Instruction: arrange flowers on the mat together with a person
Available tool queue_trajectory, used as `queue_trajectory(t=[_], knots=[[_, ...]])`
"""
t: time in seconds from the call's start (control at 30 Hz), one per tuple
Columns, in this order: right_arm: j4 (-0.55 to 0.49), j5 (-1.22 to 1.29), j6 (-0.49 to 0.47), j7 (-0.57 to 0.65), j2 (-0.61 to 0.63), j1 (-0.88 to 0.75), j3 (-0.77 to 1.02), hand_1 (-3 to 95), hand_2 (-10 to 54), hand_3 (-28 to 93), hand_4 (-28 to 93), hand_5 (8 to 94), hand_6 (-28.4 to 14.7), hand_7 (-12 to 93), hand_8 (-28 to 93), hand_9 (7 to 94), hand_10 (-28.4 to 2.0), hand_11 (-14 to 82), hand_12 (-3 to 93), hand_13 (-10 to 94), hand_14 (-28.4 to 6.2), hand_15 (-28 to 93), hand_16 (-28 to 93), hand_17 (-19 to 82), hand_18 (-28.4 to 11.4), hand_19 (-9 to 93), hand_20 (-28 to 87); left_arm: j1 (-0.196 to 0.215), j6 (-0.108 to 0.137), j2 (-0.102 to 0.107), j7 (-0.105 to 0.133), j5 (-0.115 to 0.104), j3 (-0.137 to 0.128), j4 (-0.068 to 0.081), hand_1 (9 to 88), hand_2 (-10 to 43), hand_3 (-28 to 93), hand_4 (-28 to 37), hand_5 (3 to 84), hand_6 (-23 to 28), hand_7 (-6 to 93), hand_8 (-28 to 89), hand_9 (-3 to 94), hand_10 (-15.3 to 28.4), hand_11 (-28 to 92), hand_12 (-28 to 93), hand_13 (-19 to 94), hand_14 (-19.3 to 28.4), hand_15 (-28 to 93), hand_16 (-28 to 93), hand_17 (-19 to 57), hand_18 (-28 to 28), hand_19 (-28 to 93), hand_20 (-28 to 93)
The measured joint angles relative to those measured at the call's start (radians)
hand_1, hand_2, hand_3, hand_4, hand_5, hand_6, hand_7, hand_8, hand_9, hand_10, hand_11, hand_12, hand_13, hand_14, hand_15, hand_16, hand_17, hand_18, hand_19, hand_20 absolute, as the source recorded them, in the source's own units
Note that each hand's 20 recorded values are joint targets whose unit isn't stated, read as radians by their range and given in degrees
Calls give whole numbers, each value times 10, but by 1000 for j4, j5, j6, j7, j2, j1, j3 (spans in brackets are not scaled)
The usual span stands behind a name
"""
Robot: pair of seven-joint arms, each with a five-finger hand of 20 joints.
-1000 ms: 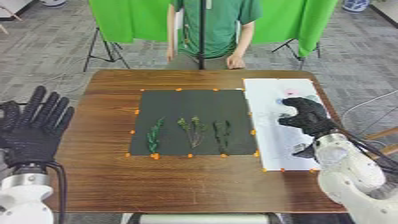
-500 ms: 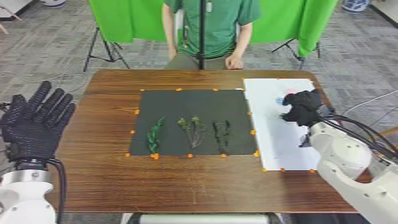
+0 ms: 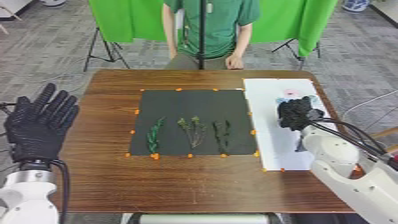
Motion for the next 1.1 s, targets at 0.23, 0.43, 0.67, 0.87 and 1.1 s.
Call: queue_trajectory(t=[0.23, 0.43, 0.67, 0.87, 1.1], knots=[[5, -11, 63, -2, -2, 1, -28, 560, -95, 702, -283, 659, 56, 502, -47, 791, -46, 103, 434, 515, -52, 338, 275, 164, -142, 497, 183, 1, 6, -5, 9, -40, 1, 0, 217, 158, 727, -283, 417, 72, 96, -87, 346, 140, 163, 86, 233, 125, 229, -60, -45, 118, 275, 106], [-28, 2, 194, -31, -2, 25, -85, 555, -95, 702, -283, 660, 56, 505, -44, 793, -41, 105, 439, 519, -49, 336, 282, 160, -143, 477, 173, 24, 6, -23, 9, -40, -22, 0, 218, 162, 715, -283, 416, 72, 95, -87, 346, 139, 162, 85, 232, 124, 226, -59, -45, 118, 275, 106], [-104, 24, 246, -153, -61, 205, -276, 554, -95, 703, -283, 660, 54, 504, -39, 793, -43, 104, 440, 519, -47, 333, 293, 160, -142, 474, 172, 49, 6, -39, 8, -41, -24, 0, 225, 187, 653, -283, 416, 71, 92, -86, 345, 139, 160, 85, 232, 126, 226, -57, -46, 118, 274, 107], [-51, 27, 240, -271, -240, 373, -425, 550, -95, 708, -283, 658, 55, 507, -38, 792, -40, 103, 439, 522, -43, 326, 310, 160, -141, 473, 173, 53, 6, -41, 8, -41, -10, 5, 249, 196, 601, -283, 417, 71, 92, -86, 345, 139, 159, 86, 232, 126, 228, -57, -47, 119, 275, 108], [94, 162, 239, -352, -452, 542, -595, 537, -95, 720, -283, 649, 57, 516, -39, 788, -45, 102, 433, 525, -42, 324, 317, 161, -140, 473, 173, 36, 8, -29, 6, -43, 24, 20, 281, 204, 530, -283, 418, 73, 90, -85, 346, 140, 158, 86, 233, 128, 229, -58, -47, 120, 275, 107]])
